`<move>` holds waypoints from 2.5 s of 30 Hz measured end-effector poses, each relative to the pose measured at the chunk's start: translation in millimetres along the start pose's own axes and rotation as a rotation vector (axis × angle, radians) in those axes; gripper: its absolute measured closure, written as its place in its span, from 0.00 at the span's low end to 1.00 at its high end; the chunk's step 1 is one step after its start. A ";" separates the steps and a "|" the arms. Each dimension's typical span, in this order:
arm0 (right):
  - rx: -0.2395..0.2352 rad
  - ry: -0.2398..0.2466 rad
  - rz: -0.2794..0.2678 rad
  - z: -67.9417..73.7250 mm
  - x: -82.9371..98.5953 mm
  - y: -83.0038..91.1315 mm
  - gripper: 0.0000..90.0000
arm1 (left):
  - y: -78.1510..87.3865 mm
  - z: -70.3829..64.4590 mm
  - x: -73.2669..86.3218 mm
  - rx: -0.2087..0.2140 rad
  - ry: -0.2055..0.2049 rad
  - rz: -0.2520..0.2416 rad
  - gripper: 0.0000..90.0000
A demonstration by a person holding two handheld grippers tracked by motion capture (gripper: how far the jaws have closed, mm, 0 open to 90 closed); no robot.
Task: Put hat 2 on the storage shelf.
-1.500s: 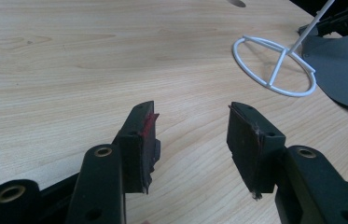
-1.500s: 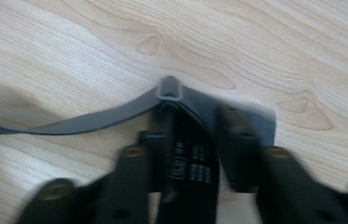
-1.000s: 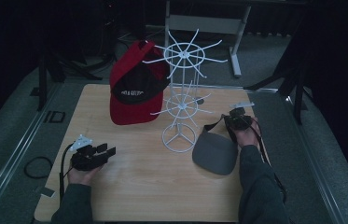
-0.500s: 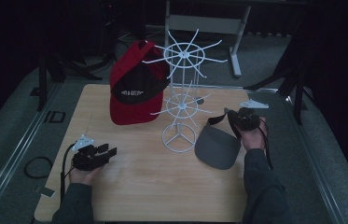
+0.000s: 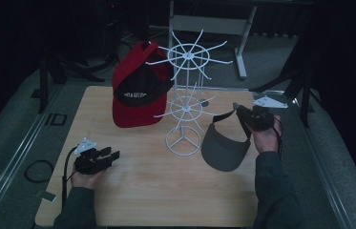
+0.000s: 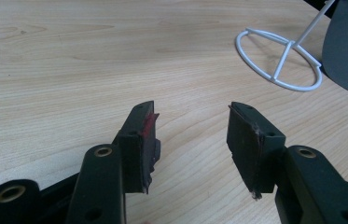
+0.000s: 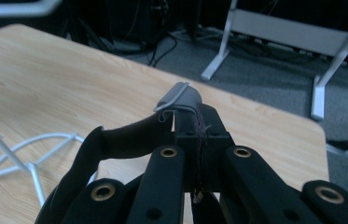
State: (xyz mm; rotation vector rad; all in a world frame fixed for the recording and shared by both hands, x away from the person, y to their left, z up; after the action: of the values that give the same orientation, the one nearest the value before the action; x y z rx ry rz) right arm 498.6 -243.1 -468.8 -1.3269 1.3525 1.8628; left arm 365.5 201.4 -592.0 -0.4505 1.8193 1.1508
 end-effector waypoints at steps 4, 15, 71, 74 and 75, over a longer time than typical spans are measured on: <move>-0.006 0.022 -0.034 5.1 -14.3 12.5 0.99 | -0.4 -0.1 0.0 0.000 -0.002 -0.001 0.58; -0.023 0.089 -0.098 20.4 -50.6 39.0 0.99 | -0.2 0.1 0.7 0.000 -0.001 -0.001 0.58; -0.167 0.221 -0.348 59.3 -169.0 139.3 0.99 | 1.3 1.4 5.6 -0.013 0.002 0.006 0.58; -0.179 0.232 -0.355 64.4 -173.1 141.3 0.99 | 1.4 1.4 5.6 -0.014 0.002 0.006 0.58; -0.185 0.233 -0.358 66.2 -174.4 142.0 0.99 | 1.4 1.5 5.6 -0.014 0.002 0.007 0.58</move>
State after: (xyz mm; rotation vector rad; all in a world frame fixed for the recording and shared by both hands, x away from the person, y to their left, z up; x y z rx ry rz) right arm 428.5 -212.8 -247.0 -1.7940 0.9791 1.6558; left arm 362.3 204.2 -596.2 -0.4534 1.8166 1.1684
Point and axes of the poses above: each handheld gripper's, and its own axes: y roughly backward along the jaws, x roughly out of its underside, z roughly to its left, the point moved 10 cm from there along -y, roughly forward along the jaws, and after that the axes turned 7 degrees about -y, right-handed, at the moved point
